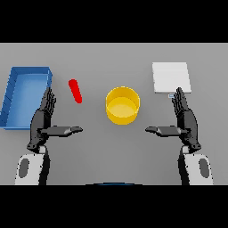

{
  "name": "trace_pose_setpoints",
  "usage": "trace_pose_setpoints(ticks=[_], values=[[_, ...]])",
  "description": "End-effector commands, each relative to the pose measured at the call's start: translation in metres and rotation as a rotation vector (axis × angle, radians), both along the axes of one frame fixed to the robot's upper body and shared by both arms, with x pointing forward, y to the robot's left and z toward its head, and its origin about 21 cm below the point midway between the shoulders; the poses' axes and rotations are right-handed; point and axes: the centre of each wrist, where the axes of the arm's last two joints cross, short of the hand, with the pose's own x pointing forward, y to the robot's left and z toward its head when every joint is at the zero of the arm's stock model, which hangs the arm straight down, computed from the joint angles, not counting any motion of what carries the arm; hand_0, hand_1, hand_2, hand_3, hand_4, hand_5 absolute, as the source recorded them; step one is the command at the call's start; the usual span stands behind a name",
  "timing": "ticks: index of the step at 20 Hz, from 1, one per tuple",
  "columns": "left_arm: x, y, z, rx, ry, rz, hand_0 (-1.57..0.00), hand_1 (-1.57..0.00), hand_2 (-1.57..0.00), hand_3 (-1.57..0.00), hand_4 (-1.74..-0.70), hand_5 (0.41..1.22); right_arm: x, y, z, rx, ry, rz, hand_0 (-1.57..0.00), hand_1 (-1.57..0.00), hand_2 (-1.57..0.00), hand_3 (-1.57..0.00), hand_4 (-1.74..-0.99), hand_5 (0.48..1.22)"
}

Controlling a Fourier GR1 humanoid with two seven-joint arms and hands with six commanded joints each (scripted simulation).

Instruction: Pick up the red beaker and tilt it to pour out 1 green nut into yellow bowl. Pick up the yellow bowl and place it on the metallic measuring scale.

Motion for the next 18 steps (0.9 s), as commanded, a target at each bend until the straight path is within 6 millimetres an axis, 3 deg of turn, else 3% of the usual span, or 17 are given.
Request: trace_pose_setpoints(ticks=[1,6,8,11,14,18], values=[[0.000,0.000,0.000,-0.001,0.000,0.001,0.00,0.00,0.00,0.00,-1.14,0.660,0.000,0.000,0.000,0.001,-0.001,-0.001,0.00,0.00,0.00,0.00,-1.071,0.578],[0.003,-0.004,0.001,0.000,0.000,-0.002,0.00,0.00,0.00,0.00,-1.14,0.660,-0.004,0.001,0.001,0.003,-0.010,0.002,0.00,0.00,0.00,0.00,-1.071,0.578],[-0.016,-0.005,0.013,0.131,-0.077,-0.068,0.00,0.00,0.00,0.00,-1.14,0.660,-0.016,0.000,0.008,-0.237,-0.137,0.022,0.00,0.00,0.00,0.00,-1.072,0.577],[-0.028,-0.008,0.021,0.191,-0.054,-0.094,0.00,0.00,0.00,0.00,-1.14,0.660,-0.025,0.006,0.009,-0.338,-0.153,0.036,0.00,0.00,0.00,0.00,-1.071,0.581],[-0.028,-0.007,0.028,0.204,-0.021,-0.101,0.00,0.00,0.00,0.00,-1.14,0.652,-0.027,0.004,0.013,-0.319,-0.150,0.051,0.00,0.00,0.00,0.00,-1.118,0.600],[-0.009,-0.011,0.018,0.211,0.038,-0.112,0.00,0.00,0.00,0.00,-1.14,0.647,-0.027,0.010,0.013,-0.275,-0.158,0.088,0.00,0.00,0.00,0.00,-1.180,0.627]])
